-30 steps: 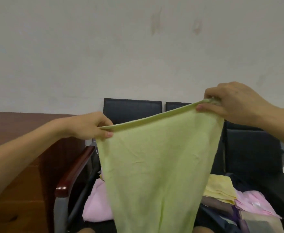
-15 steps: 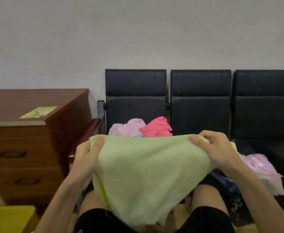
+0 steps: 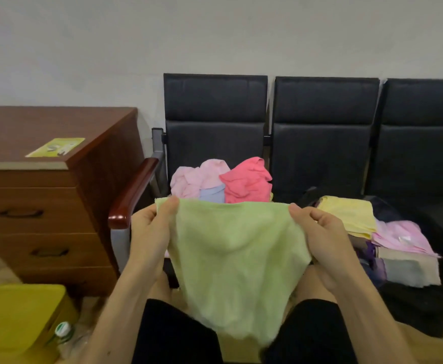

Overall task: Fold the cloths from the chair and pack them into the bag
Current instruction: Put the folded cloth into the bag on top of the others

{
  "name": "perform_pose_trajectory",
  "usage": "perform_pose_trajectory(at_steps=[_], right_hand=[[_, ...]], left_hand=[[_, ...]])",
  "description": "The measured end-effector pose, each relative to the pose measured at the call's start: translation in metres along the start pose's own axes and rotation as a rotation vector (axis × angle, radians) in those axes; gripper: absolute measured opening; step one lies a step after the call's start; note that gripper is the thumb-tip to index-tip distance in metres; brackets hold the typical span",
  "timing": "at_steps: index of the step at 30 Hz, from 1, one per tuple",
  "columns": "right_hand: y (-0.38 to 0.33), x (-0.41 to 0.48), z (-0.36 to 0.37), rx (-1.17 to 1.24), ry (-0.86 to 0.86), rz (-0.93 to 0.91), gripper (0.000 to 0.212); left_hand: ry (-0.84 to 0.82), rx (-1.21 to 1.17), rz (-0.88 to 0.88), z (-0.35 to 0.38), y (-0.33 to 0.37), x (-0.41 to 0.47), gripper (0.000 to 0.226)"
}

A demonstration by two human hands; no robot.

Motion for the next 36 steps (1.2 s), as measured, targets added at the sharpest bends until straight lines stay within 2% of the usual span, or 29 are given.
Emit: perform_pose_trajectory(at_steps=[4,6,8,11,16,19,23,26,30,33,36], right_hand=[[0.021,-0.011,0.022,0.107,-0.046,0.073,0.034],[0.031,-0.014,0.033,0.115,-0.069,0.088,0.04],[0.038,-0.017,0.042,0.107,-0.072,0.096,0.046],[0.048,-0.016,0.049,0.085,-0.064,0.144,0.039],[0.058,-0.005,0.055,0.067,-0.08,0.252,0.024],[0.056,0.004,0.058,0.067,-0.076,0.281,0.019],[0.054,0.016,0.062,0.104,-0.095,0.319,0.015],[0.054,0.022,0.062,0.141,-0.106,0.366,0.019],[0.056,0.027,0.063,0.199,-0.124,0.431,0.023],[0.056,0.028,0.066,0.204,-0.168,0.466,0.017],[0.054,0.032,0.064,0.109,-0.221,0.448,0.019]], left_hand=[[-0.051,-0.057,-0.029,0.022,-0.009,-0.019,0.072],[-0.106,-0.054,-0.05,0.036,-0.012,-0.03,0.063],[-0.168,-0.014,-0.056,0.048,-0.013,-0.042,0.041],[-0.264,0.034,-0.067,0.06,-0.012,-0.054,0.051],[-0.341,-0.006,-0.057,0.072,-0.007,-0.046,0.025],[-0.396,0.006,-0.027,0.077,-0.006,-0.039,0.022],[-0.478,0.043,-0.003,0.079,-0.014,-0.027,0.03],[-0.56,0.086,0.068,0.081,-0.014,-0.021,0.024],[-0.58,0.109,0.084,0.081,-0.026,-0.016,0.046],[-0.519,0.148,0.091,0.081,-0.031,-0.012,0.033],[-0.521,0.212,0.118,0.081,-0.03,-0.008,0.025]])
Point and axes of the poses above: each hand's wrist, its own x-axis towards the middle knuckle, its own z-axis out of the palm, y = z × x, the point moved 5 cm from there along x, towards the middle knuckle, and after that the axes turned 10 degrees about x, right-handed, at the moved point
